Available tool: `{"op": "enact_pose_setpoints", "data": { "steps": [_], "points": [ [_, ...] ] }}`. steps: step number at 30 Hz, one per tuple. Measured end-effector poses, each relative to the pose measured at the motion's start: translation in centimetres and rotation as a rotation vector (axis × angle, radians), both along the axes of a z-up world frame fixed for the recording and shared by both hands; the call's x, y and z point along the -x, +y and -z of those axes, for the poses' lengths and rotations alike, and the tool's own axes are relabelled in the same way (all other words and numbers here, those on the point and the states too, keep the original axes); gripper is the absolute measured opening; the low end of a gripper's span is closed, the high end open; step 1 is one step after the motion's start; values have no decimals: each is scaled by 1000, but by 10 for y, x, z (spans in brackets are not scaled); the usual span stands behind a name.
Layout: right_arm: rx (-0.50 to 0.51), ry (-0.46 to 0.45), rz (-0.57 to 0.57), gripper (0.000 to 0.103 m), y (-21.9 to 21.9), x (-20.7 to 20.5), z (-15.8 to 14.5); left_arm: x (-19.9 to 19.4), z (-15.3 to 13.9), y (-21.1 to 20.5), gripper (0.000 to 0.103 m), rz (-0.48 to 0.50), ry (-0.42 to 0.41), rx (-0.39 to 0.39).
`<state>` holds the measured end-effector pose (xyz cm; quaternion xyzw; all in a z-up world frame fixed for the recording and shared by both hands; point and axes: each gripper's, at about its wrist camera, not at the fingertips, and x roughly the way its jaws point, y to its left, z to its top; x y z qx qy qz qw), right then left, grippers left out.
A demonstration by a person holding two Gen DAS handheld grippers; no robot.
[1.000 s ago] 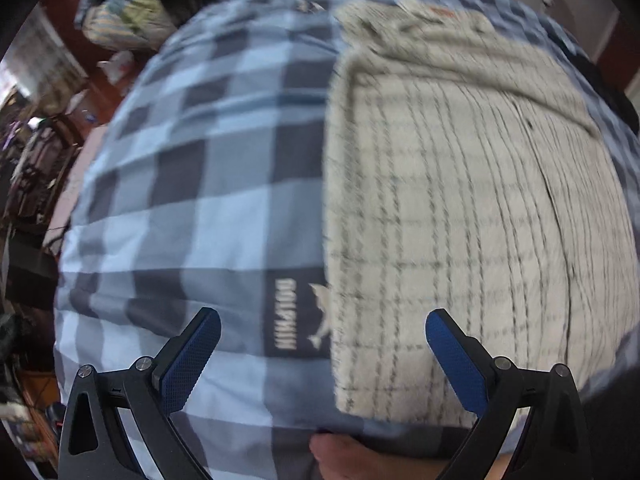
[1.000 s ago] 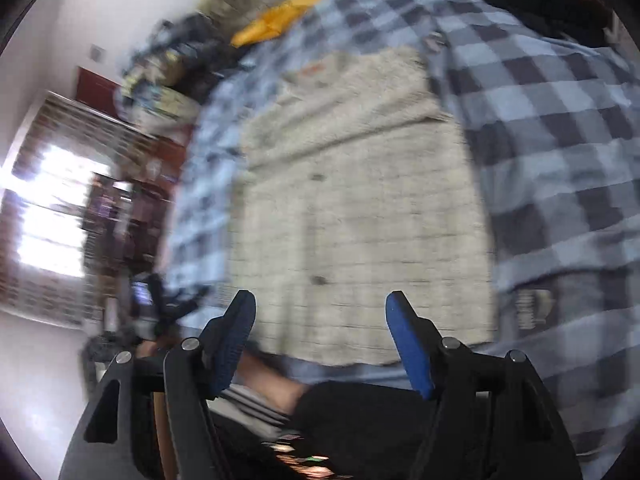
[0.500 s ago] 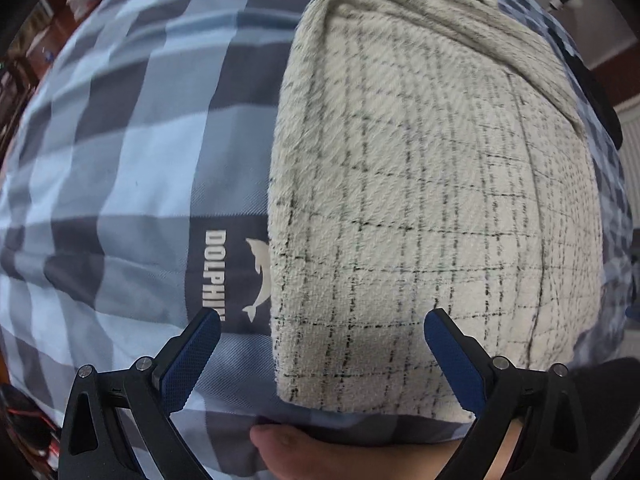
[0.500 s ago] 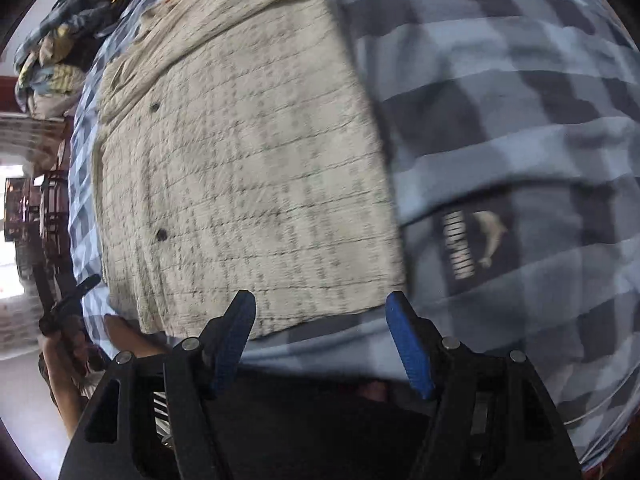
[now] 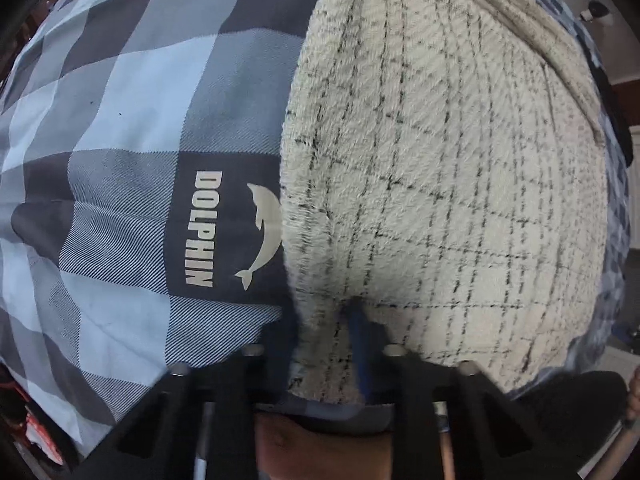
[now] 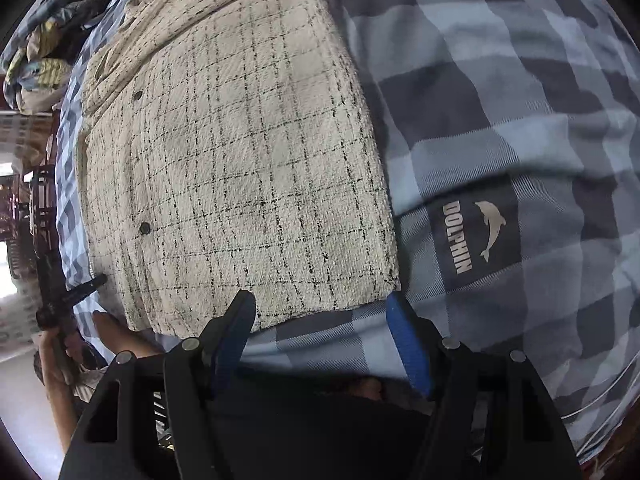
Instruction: Fold small clothes
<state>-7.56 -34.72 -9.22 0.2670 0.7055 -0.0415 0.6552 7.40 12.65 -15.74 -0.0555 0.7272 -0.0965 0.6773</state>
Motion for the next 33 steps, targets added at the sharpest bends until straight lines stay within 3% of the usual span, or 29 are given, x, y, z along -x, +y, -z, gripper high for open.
{"op": "enact_pose_setpoints", "data": {
  "steps": [2, 6, 9, 10, 13, 22, 26, 33],
  "points": [
    [-15, -19, 4, 64, -1, 0, -3, 0, -9, 1, 8, 2, -26, 11],
    [-46, -105, 37, 63, -11, 2, -18, -2, -28, -1, 6, 10, -77, 40],
    [-59, -19, 33, 37, -16, 1, -1, -1, -37, 0, 6, 11, -94, 41],
    [-65, 15, 30, 36, -16, 0, 5, -1, -38, 1, 6, 11, -96, 40],
    [-73, 105, 20, 36, -20, -3, 24, -5, -43, 5, 6, 7, -107, 46],
    [-49, 233, -38, 36, -21, -16, 61, -6, -42, 0, 6, 21, -138, 32],
    [7, 287, -27, 37, -24, -16, 70, -7, -41, -5, 6, 34, -141, 25],
    [-87, 310, -46, 37, -16, -14, 93, -10, -40, -10, 6, 40, -148, 16]
  ]
}}
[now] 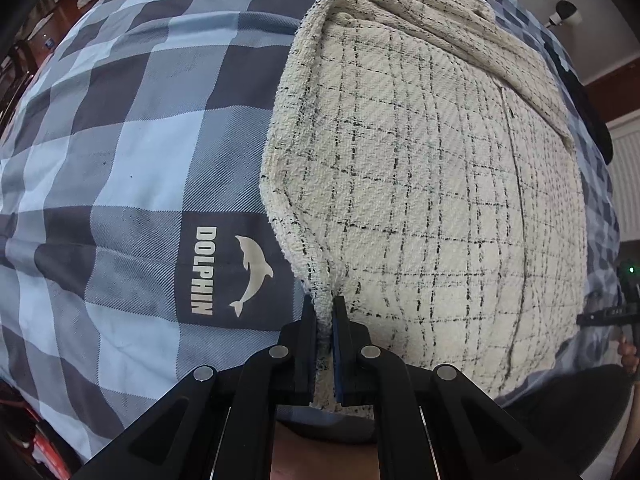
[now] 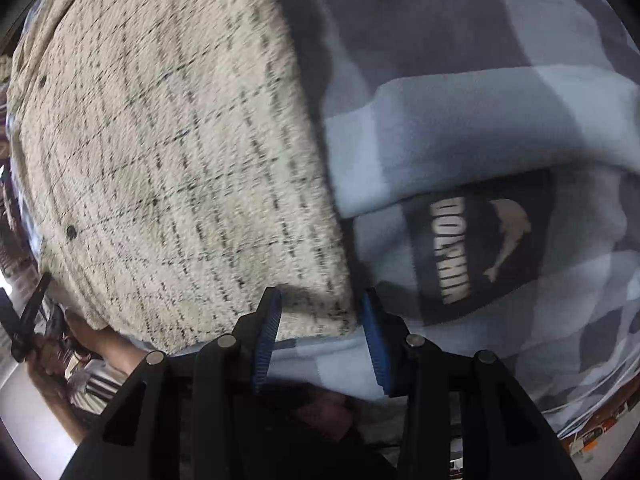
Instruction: Fold small clothes
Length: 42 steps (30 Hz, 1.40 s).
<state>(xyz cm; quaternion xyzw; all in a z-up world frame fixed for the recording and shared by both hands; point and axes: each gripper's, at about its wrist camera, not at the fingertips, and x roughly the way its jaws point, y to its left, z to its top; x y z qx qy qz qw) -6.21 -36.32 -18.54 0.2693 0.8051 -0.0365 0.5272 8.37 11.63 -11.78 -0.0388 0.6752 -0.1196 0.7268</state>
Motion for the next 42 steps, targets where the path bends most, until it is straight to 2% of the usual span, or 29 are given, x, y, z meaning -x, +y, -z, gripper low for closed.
{"op": "enact_pose_setpoints", "data": {
  "steps": [5, 12, 14, 15, 16, 20, 22, 24, 27, 30, 32, 39, 42],
  "points": [
    [2, 19, 7, 37, 3, -5, 17, 0, 2, -4, 6, 9, -3, -17],
    [29, 8, -20, 36, 28, -20, 34, -1, 2, -4, 6, 7, -4, -15],
    [21, -17, -11, 23, 33, -24, 32, -1, 1, -4, 6, 7, -6, -11],
    [19, -35, -9, 11, 26, -19, 27, -1, 1, -4, 6, 7, -7, -8],
    [14, -49, -2, 8, 25, -19, 26, -1, 1, -4, 6, 9, -7, -4],
    [-22, -137, 49, 6, 14, -16, 15, 2, -1, -8, 5, 32, -9, -1],
    [-25, -202, 78, 5, 11, -16, 6, 5, -4, -14, 5, 59, -24, -16],
    [-35, -277, 108, 5, 9, -15, -8, 7, -7, -18, 5, 67, -29, 0],
    [-92, -395, 142, 5, 13, -8, -29, 9, -18, -15, 5, 41, -59, 37],
    [-107, -514, 157, 4, 20, 2, -52, 13, -37, -8, 5, -8, -120, 34],
    [-141, -555, 190, 4, 24, 6, -64, 18, -49, -4, 5, -27, -138, 62],
    [-300, -723, 255, 3, 30, 23, -98, 39, -97, 18, 5, -66, -168, 286],
    [-350, -767, 280, 3, 31, 22, -110, 43, -110, 20, 5, -72, -168, 348]
  ]
}}
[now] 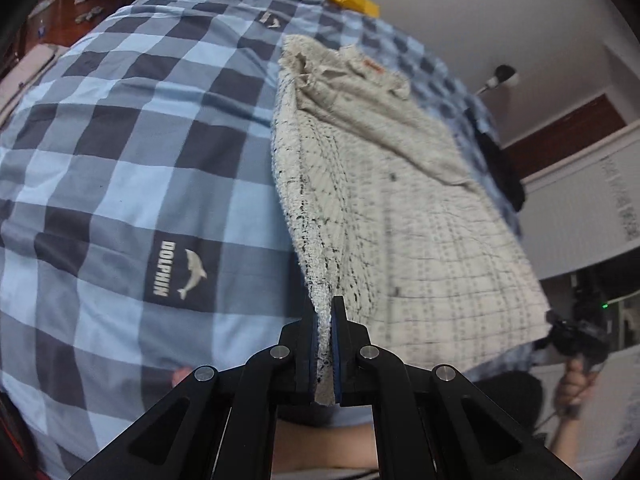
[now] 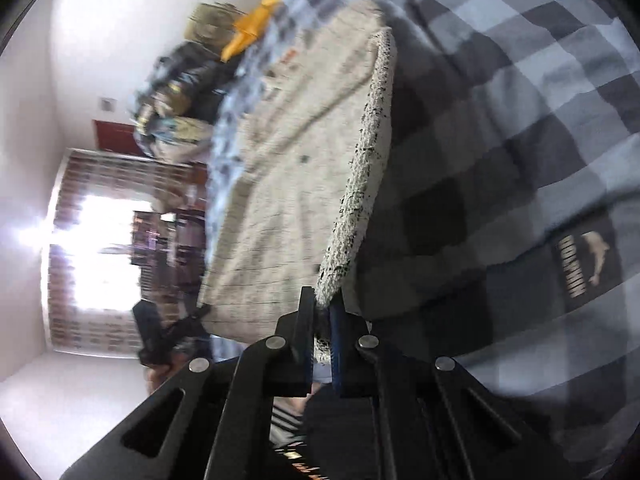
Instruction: Fold small clothes
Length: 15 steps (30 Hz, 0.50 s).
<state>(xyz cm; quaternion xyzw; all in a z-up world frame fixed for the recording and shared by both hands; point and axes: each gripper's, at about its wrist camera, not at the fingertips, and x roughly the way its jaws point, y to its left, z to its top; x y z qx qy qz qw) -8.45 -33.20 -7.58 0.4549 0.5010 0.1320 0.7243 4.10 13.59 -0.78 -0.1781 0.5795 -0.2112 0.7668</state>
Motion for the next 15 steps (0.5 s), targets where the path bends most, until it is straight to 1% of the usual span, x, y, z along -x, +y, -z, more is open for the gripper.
{"op": "enact_pose_setpoints", "data": {
  "steps": [1, 3, 6, 9, 10, 11, 12, 13, 14, 15],
  "points": [
    [-19, -22, 6, 3, 0, 1, -3, 2, -4, -1, 5, 3, -3, 8],
    [-57, -55, 20, 3, -1, 2, -7, 8, -10, -3, 5, 9, -20, -4],
    [-109, -93, 42, 3, -10, 13, -13, 28, -23, -4, 4, 30, -57, -15],
    [-110, -158, 31, 3, -3, 24, -32, 46, -32, -1, 3, 58, -76, 6],
    [-108, -159, 27, 3, -1, 26, -33, 50, -34, 1, 0, 61, -78, 21],
    [-118, -160, 21, 3, 2, 25, -30, 52, -35, 2, 0, 65, -78, 30],
    [-134, -171, 0, 0, 1, 30, -29, 53, -35, 2, 0, 66, -84, 8],
    [-78, -166, -16, 0, 4, 27, -28, 54, -36, 2, 0, 60, -96, -45],
    [-20, -144, -5, 0, 5, 22, -27, 54, -36, 1, 0, 52, -109, -114],
    [40, -111, 14, 0, 3, 18, -24, 53, -36, 1, 0, 51, -109, -154]
  ]
}}
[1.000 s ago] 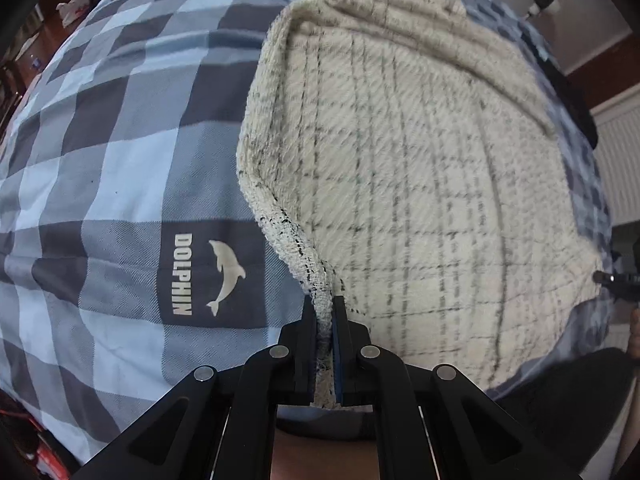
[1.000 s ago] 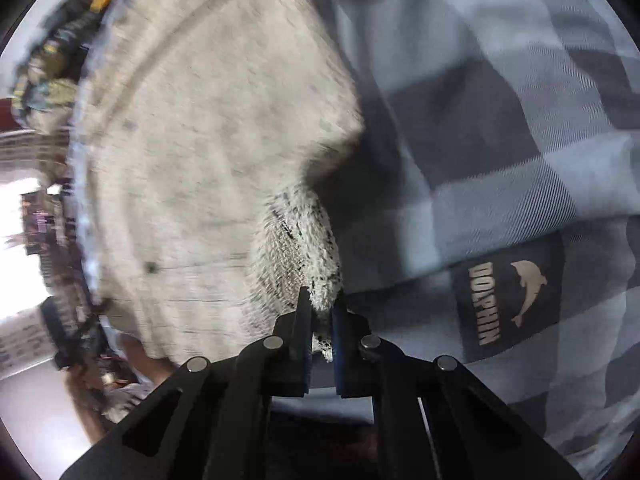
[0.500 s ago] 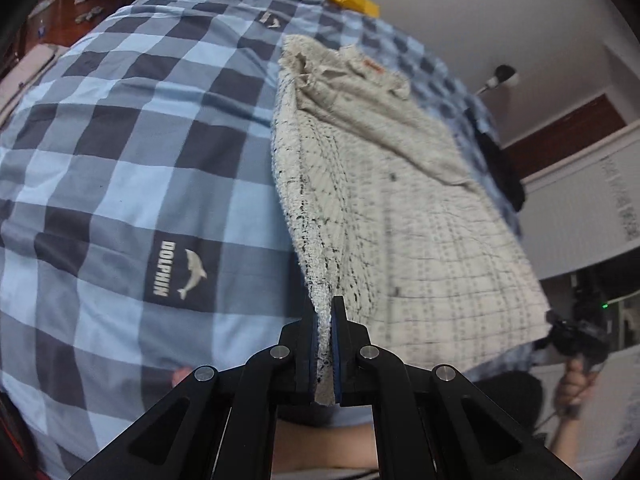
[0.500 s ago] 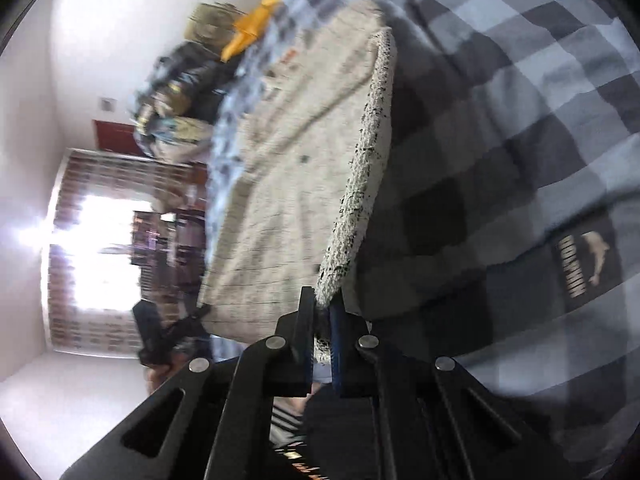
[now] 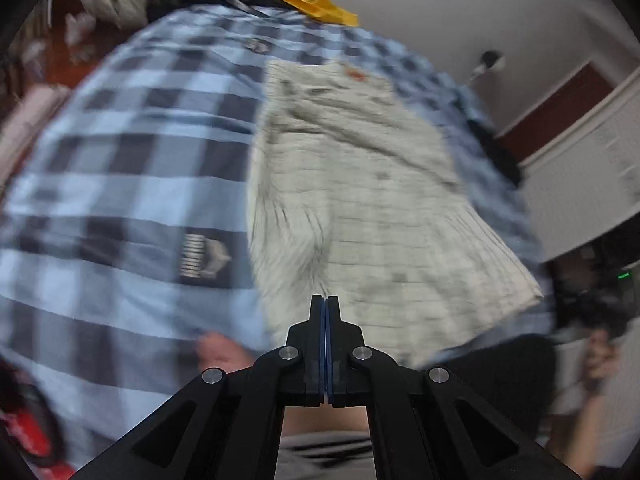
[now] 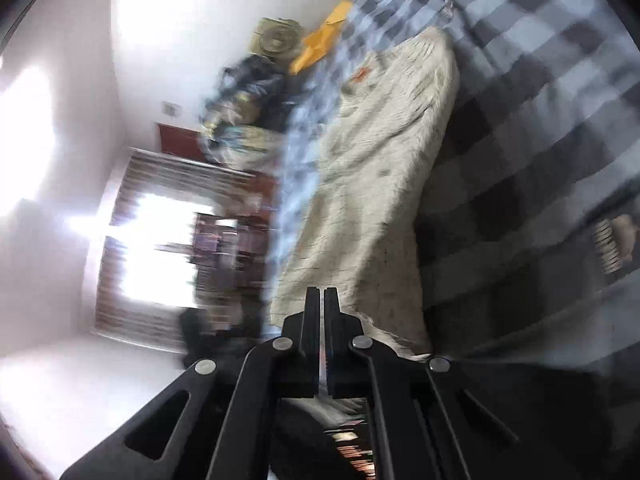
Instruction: Fold small clothes
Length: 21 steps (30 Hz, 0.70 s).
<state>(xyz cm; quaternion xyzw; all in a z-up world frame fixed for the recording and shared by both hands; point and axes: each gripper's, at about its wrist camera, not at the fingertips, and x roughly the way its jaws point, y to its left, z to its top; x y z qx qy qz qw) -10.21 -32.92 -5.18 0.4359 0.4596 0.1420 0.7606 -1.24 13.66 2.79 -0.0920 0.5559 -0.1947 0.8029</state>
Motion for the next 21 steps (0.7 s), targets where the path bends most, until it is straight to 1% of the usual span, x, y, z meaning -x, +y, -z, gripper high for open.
{"op": "enact_pose_setpoints", "data": {
  "steps": [1, 2, 3, 5, 6, 7, 8, 9, 10, 11, 12, 13, 15, 16, 17, 18, 21],
  "points": [
    [27, 40, 28, 0, -8, -5, 6, -1, 1, 0, 0, 5, 10, -16],
    [23, 60, 47, 0, -13, -7, 10, -2, 1, 0, 0, 3, 8, -47],
    [10, 101, 80, 1, -24, -10, 17, -3, 1, 0, 0, -3, -3, -88],
    [53, 160, 117, 8, -38, -16, 22, -6, 5, -2, 0, -9, -5, -175],
    [109, 200, 135, 31, -46, -18, 24, -9, 9, -2, 0, -4, 7, -180],
    [196, 247, 142, 71, -52, -24, 28, -13, 14, -1, 0, 2, 38, -156],
    [286, 280, 140, 85, -58, -30, 32, -15, 19, 1, 0, 5, 61, -136],
    [326, 291, 137, 94, -61, -32, 35, -19, 26, 1, 0, 10, 95, -118],
    [356, 318, 112, 94, -65, -39, 45, -21, 31, 1, 0, 15, 116, -116],
    [343, 350, 76, 94, -71, -39, 57, -25, 40, -2, 0, 24, 143, -131],
    [298, 400, 17, 94, -73, -47, 74, -27, 45, -4, 0, 29, 158, -145],
    [219, 448, -57, 93, -73, -54, 94, -31, 51, -5, 0, 30, 178, -150],
    [92, 511, -140, 94, -71, -58, 123, -36, 59, -6, 1, 39, 207, -127],
    [14, 557, -180, 94, -70, -64, 145, -38, 62, -6, 1, 42, 218, -109],
    [-11, 576, -193, 93, -71, -63, 153, -41, 64, -7, 1, 50, 224, -92],
    [-23, 603, -213, 94, -72, -68, 169, -44, 66, -7, 1, 58, 234, -74],
    [10, 623, -304, 94, -68, -77, 195, -53, 75, -5, 1, 44, 280, -44]
  ]
}}
